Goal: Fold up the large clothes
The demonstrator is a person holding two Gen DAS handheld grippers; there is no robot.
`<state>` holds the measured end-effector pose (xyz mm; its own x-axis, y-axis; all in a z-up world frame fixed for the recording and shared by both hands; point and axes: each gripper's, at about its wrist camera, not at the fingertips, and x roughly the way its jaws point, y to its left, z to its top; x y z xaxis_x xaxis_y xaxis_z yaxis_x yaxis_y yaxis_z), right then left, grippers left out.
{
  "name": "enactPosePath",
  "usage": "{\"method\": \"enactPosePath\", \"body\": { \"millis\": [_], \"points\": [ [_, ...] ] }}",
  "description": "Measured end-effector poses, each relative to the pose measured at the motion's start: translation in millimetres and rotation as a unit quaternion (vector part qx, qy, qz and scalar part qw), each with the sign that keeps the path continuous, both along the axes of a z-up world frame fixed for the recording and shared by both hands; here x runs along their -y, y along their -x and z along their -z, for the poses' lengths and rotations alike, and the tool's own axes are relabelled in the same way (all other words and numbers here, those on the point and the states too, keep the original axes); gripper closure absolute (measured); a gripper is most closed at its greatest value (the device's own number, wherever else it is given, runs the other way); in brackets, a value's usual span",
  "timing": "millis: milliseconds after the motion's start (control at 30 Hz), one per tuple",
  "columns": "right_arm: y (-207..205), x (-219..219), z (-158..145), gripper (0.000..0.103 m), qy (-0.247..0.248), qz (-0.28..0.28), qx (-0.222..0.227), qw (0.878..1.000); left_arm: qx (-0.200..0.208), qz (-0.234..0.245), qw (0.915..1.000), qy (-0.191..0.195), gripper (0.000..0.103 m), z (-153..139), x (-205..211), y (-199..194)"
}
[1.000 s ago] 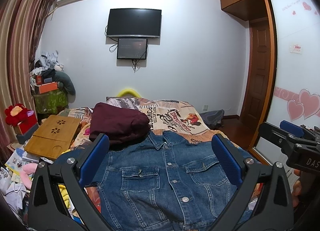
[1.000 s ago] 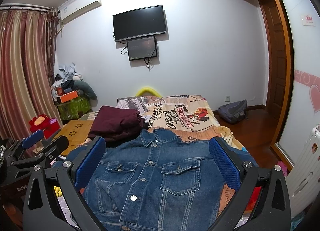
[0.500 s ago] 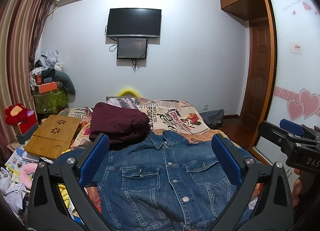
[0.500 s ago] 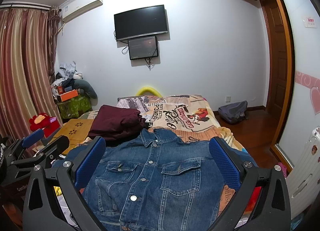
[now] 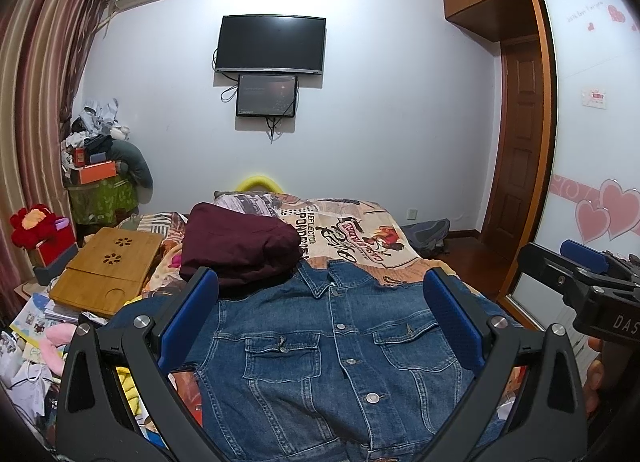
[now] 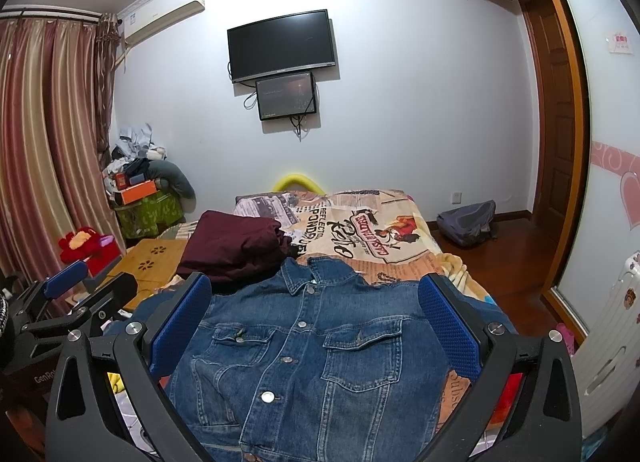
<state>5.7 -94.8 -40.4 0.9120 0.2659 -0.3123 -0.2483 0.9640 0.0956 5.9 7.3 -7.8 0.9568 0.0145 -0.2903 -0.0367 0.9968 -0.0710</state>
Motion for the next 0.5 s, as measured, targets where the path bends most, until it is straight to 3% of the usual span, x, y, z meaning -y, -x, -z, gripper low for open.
{"method": "enactPosePath", "body": {
  "millis": [500],
  "points": [
    [-15.6, -2.8, 3.5, 0.000, 0.006, -0.001, -0.014, 1.000, -0.010, -0.012, 0.9999, 0.008, 0.000, 7.2, -13.7, -13.2]
  ]
}}
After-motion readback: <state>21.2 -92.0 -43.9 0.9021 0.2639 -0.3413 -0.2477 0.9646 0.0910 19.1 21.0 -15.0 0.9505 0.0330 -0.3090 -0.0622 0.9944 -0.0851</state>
